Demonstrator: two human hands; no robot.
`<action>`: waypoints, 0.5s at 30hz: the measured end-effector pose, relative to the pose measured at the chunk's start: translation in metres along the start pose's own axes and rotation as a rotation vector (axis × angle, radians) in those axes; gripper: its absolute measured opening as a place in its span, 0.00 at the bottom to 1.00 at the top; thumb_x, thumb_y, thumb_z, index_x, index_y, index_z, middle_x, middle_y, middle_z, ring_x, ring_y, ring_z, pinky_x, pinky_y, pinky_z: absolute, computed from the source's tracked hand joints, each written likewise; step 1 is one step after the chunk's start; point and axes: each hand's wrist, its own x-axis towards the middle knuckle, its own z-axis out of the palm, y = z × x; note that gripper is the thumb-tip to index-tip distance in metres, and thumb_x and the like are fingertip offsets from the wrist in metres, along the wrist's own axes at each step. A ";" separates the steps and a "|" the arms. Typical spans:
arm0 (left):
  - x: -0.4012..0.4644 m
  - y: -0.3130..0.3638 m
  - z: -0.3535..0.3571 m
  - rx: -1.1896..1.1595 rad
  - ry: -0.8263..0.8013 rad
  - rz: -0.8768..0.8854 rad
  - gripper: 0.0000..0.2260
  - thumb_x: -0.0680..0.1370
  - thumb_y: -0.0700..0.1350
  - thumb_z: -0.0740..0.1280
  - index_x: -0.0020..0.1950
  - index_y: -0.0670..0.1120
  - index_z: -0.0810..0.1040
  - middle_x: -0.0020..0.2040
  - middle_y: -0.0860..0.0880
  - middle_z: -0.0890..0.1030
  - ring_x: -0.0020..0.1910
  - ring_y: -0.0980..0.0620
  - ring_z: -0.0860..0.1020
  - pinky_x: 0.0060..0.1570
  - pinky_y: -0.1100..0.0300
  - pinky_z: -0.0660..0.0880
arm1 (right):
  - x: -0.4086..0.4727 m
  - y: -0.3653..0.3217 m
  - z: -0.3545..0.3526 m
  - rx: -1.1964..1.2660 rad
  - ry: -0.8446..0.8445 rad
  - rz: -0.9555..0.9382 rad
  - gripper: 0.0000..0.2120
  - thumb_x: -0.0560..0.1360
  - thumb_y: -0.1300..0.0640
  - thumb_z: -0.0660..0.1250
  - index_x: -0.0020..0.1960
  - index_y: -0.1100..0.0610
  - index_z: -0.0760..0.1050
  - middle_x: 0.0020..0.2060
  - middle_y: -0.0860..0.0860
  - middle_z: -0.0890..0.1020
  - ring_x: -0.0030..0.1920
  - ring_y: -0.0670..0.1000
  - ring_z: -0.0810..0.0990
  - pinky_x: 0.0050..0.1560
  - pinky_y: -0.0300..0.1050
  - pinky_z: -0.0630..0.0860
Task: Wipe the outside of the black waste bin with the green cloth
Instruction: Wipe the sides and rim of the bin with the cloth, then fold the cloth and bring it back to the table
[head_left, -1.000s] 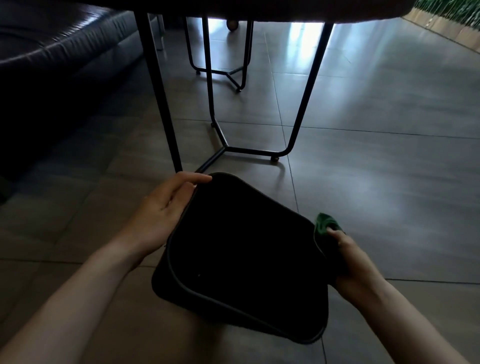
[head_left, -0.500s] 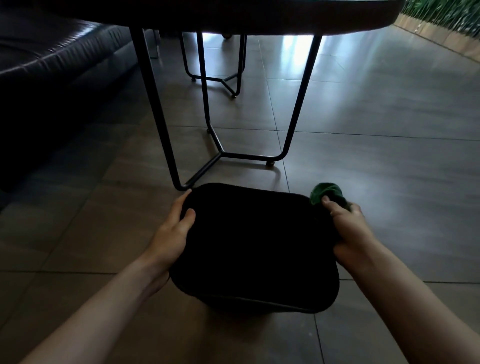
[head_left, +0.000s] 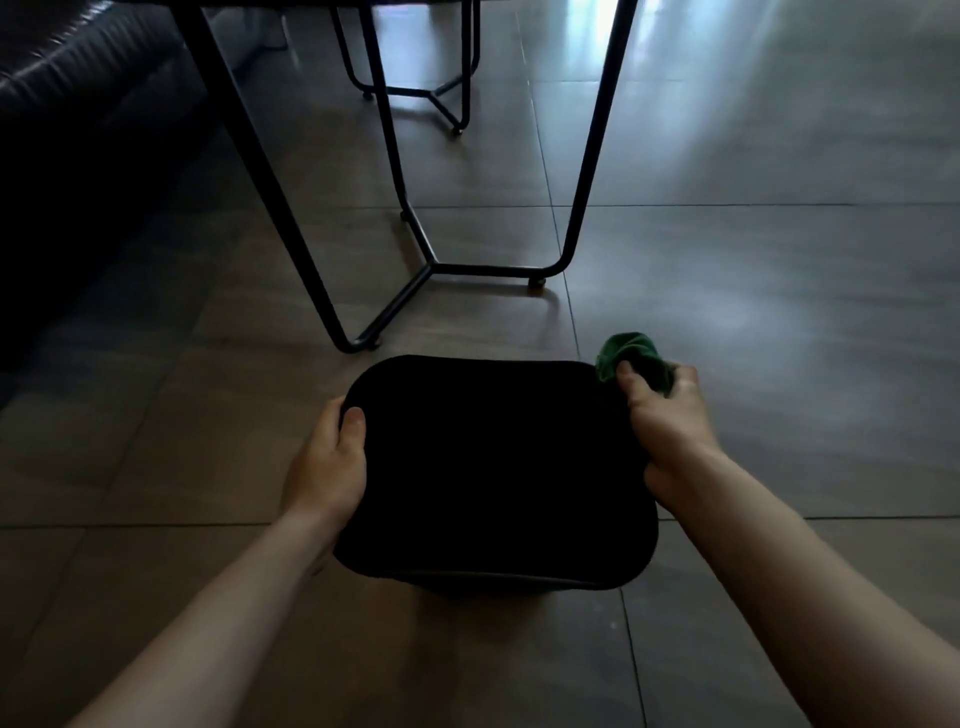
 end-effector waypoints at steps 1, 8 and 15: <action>0.000 0.002 0.000 0.019 -0.010 -0.017 0.13 0.85 0.55 0.54 0.62 0.57 0.75 0.57 0.49 0.82 0.56 0.44 0.79 0.60 0.43 0.76 | 0.000 -0.003 -0.004 -0.020 0.012 -0.002 0.16 0.81 0.53 0.68 0.66 0.54 0.68 0.58 0.59 0.80 0.56 0.61 0.82 0.60 0.64 0.79; -0.032 0.036 -0.015 0.257 0.049 0.021 0.23 0.81 0.62 0.59 0.73 0.53 0.67 0.70 0.49 0.76 0.68 0.47 0.75 0.67 0.44 0.73 | -0.063 -0.028 -0.064 -0.014 0.139 0.038 0.17 0.79 0.50 0.71 0.64 0.50 0.71 0.56 0.55 0.82 0.55 0.60 0.83 0.42 0.51 0.77; -0.176 0.157 -0.013 -0.371 -0.454 -0.104 0.29 0.71 0.62 0.68 0.71 0.60 0.70 0.69 0.50 0.77 0.66 0.59 0.77 0.68 0.57 0.73 | -0.202 -0.104 -0.077 0.334 -0.297 0.324 0.20 0.77 0.53 0.68 0.68 0.58 0.74 0.57 0.63 0.84 0.56 0.66 0.84 0.58 0.62 0.73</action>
